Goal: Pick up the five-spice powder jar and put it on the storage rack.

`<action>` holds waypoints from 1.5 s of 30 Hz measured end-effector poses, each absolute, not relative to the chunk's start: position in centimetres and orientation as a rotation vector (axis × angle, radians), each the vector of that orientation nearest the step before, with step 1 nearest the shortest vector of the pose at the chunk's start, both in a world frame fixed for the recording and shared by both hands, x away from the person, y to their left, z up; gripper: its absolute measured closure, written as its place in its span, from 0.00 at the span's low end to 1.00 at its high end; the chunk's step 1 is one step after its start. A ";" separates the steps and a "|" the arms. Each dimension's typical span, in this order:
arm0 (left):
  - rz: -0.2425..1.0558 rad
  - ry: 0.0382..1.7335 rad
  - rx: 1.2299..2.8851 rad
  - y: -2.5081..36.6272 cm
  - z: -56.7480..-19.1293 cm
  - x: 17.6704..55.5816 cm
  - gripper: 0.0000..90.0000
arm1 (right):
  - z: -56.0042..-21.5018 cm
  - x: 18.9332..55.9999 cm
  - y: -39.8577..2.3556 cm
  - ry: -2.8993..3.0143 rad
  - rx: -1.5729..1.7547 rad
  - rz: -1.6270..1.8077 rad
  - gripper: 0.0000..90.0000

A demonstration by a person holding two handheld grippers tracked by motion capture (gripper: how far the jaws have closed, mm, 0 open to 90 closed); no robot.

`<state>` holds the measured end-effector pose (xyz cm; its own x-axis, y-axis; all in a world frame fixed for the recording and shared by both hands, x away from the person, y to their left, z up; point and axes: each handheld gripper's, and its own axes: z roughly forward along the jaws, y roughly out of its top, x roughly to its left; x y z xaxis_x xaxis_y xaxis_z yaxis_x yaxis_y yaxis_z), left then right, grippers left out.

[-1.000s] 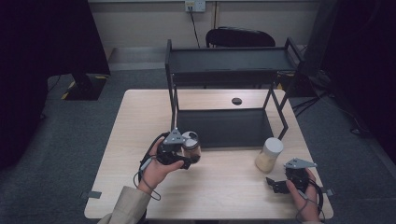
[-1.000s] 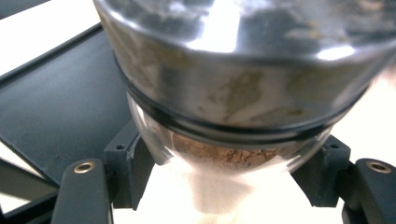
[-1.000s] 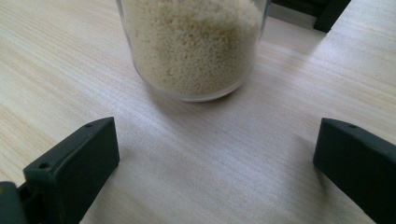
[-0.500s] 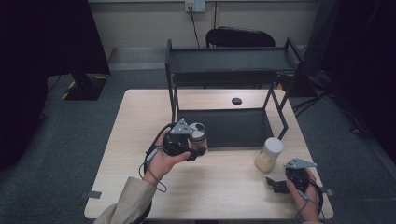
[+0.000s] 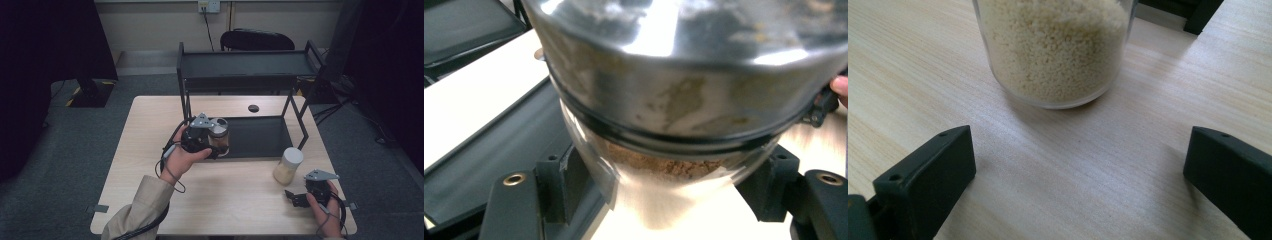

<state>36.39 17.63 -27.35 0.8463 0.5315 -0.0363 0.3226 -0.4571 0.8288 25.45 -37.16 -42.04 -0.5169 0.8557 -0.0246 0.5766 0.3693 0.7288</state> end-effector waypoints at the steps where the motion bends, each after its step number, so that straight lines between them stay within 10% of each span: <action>1: 0.281 0.623 2.086 17.6 -27.2 36.5 0.33 | -42.0 25.4 -37.2 2.235 1.246 0.949 0.00; 45: 0.311 0.627 2.107 16.5 -16.8 39.2 0.33 | -42.0 25.4 -37.1 2.234 1.247 0.948 0.00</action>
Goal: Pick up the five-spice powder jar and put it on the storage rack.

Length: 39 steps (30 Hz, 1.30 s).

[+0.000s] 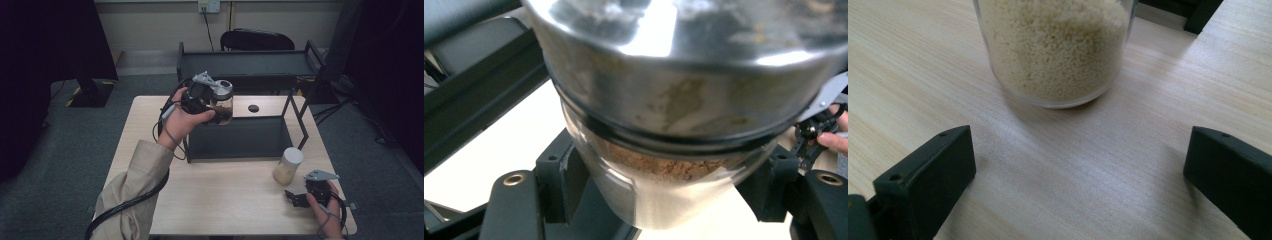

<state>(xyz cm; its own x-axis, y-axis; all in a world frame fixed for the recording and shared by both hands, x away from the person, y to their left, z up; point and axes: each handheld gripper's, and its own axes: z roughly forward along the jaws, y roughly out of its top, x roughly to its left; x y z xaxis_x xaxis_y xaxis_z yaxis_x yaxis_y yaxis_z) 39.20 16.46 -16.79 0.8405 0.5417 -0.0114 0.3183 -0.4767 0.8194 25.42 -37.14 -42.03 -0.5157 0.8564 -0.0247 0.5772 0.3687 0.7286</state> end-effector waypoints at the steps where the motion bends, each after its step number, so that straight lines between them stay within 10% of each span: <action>1: 0.314 0.626 2.112 16.3 -16.4 39.3 0.33 | -42.0 25.4 -37.1 2.234 1.246 0.948 0.00; 39: 0.364 0.669 2.088 13.6 -8.9 43.5 0.33 | -42.0 25.4 -37.2 2.235 1.247 0.947 0.00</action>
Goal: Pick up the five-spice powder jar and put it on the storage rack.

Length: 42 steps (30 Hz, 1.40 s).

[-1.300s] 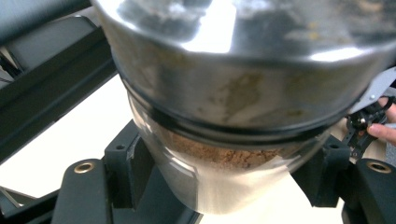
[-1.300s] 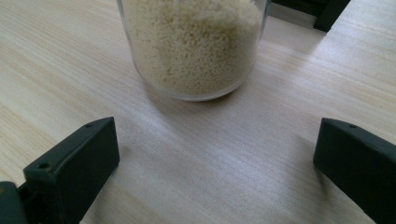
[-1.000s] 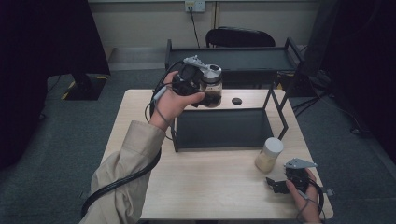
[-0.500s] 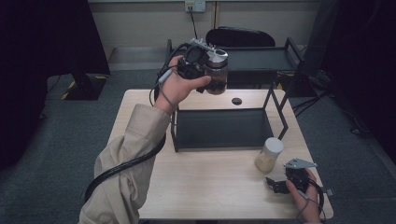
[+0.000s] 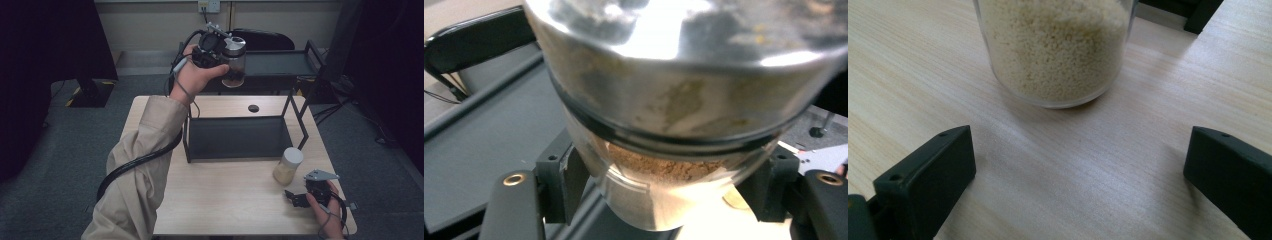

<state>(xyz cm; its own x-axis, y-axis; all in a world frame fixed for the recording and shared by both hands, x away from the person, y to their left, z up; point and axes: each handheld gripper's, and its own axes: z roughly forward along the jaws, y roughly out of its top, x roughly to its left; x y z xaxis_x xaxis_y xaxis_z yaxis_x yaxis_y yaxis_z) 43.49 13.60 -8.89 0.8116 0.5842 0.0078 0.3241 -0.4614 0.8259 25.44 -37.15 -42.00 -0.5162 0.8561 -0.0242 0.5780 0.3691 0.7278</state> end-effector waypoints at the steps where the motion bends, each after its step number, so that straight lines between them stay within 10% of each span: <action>1: 0.367 0.676 2.089 13.5 -8.8 43.7 0.33 | -42.0 25.4 -37.2 2.235 1.247 0.947 0.00; 42: 0.429 0.842 2.059 11.9 -10.0 48.1 0.33 | -42.0 25.4 -37.2 2.235 1.248 0.948 0.00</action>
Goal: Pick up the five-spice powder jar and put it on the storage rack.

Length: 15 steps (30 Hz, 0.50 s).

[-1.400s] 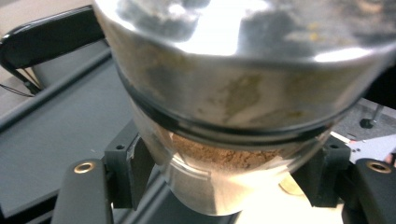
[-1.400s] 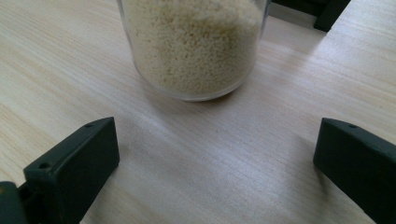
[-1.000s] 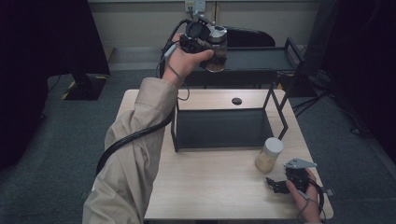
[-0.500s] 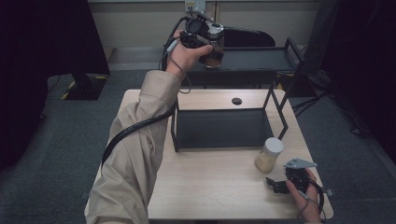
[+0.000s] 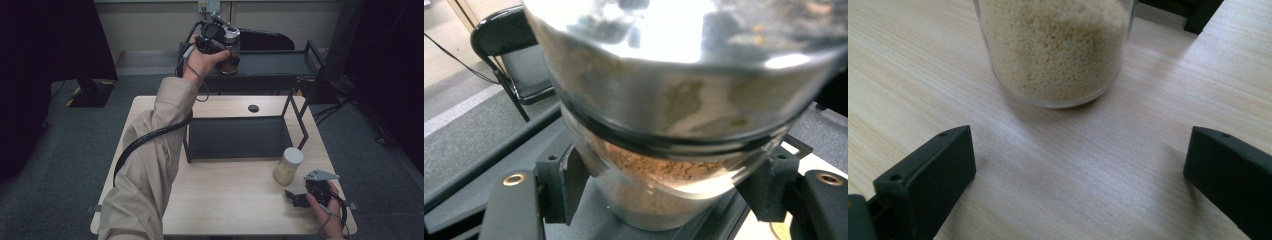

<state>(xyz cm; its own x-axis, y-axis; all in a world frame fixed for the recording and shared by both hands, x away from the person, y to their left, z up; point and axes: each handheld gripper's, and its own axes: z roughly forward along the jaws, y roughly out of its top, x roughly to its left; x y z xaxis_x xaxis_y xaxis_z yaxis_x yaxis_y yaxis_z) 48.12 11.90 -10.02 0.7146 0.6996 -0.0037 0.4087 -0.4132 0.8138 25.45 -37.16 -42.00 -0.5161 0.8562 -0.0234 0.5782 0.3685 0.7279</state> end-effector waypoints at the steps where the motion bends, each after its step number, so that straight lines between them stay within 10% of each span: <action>1: 0.430 0.842 2.059 11.9 -10.1 48.1 0.33 | -42.0 25.4 -37.2 2.235 1.247 0.948 0.00; 15: 0.433 0.852 2.017 12.2 -10.8 47.9 0.32 | -42.0 25.4 -37.2 2.235 1.248 0.948 0.00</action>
<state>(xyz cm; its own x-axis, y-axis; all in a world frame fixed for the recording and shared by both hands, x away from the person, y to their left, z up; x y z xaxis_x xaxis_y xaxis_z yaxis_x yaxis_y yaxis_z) 47.88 12.24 -10.80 0.7039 0.7100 -0.0187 0.4042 -0.3788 0.8326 25.44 -37.15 -42.00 -0.5160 0.8563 -0.0236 0.5783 0.3685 0.7279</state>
